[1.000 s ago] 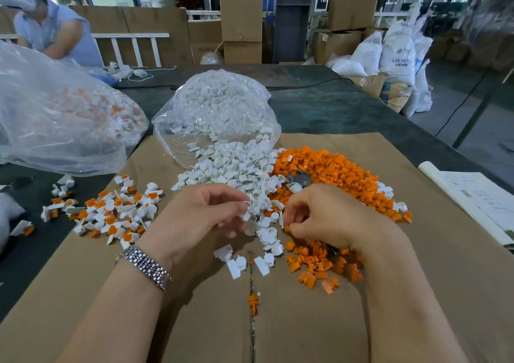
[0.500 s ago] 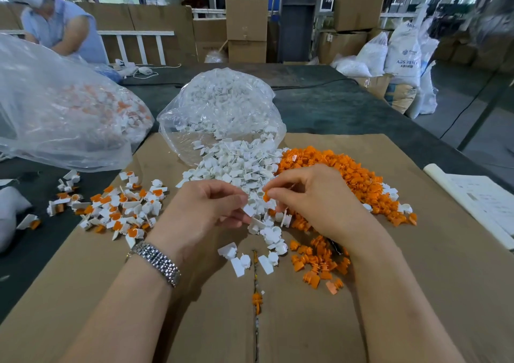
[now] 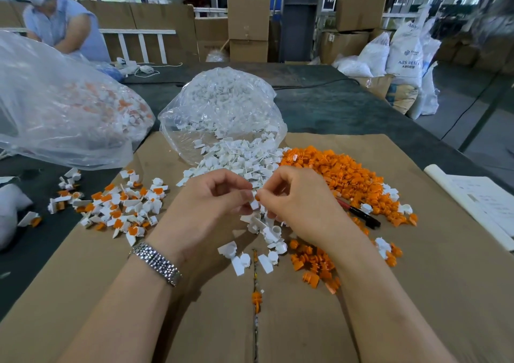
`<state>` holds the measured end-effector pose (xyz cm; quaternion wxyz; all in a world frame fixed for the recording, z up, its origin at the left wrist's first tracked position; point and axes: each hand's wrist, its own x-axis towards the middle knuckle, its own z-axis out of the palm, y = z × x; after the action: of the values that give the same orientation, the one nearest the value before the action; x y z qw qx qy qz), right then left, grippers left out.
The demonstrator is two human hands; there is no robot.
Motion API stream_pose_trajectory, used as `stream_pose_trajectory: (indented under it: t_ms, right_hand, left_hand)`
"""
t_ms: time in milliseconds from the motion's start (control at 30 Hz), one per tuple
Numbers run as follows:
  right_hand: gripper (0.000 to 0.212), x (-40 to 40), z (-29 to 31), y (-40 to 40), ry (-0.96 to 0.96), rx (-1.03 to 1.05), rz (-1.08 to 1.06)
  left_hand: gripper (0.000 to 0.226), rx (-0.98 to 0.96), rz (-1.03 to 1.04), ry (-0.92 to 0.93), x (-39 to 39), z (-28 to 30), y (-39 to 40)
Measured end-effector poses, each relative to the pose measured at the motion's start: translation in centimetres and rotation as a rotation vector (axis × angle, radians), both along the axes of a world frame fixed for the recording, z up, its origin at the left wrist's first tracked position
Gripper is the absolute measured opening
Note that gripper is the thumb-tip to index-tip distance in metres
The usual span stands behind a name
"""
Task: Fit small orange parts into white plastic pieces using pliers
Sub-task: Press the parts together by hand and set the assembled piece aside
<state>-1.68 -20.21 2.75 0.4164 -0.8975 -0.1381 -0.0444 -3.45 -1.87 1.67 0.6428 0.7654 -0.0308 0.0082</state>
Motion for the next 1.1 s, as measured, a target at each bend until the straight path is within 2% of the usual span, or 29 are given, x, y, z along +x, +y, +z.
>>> stream_pose_trajectory:
  t_ms: [133,267,533,633,867,1100]
  right_hand:
    - [0.012,-0.1,0.3,-0.2,0.072,0.221,-0.019]
    - [0.018,-0.2,0.6,-0.5,0.188,0.408,0.078]
    - [0.021,0.2,0.5,-0.7,0.257,0.537,0.175]
    - [0.029,0.3,0.7,-1.1,0.292,0.58,0.2]
    - [0.023,0.5,0.7,-1.9,0.312,0.536,0.336]
    - [0.017,0.3,0.6,-1.7,0.138,0.448,0.31]
  left_hand:
    - [0.026,-0.015,-0.097,0.019,-0.3,0.5,0.0]
    - [0.031,-0.115,-0.093,-0.012,0.0,0.3,0.1]
    - [0.04,-0.062,-0.07,-0.145,-0.1,0.2,-0.1]
    - [0.045,-0.134,-0.081,-0.145,-0.2,0.4,-0.2]
    - [0.057,-0.226,-0.119,-0.105,-0.1,0.4,0.1]
    - [0.056,-0.191,-0.14,-0.136,-0.2,0.5,0.3]
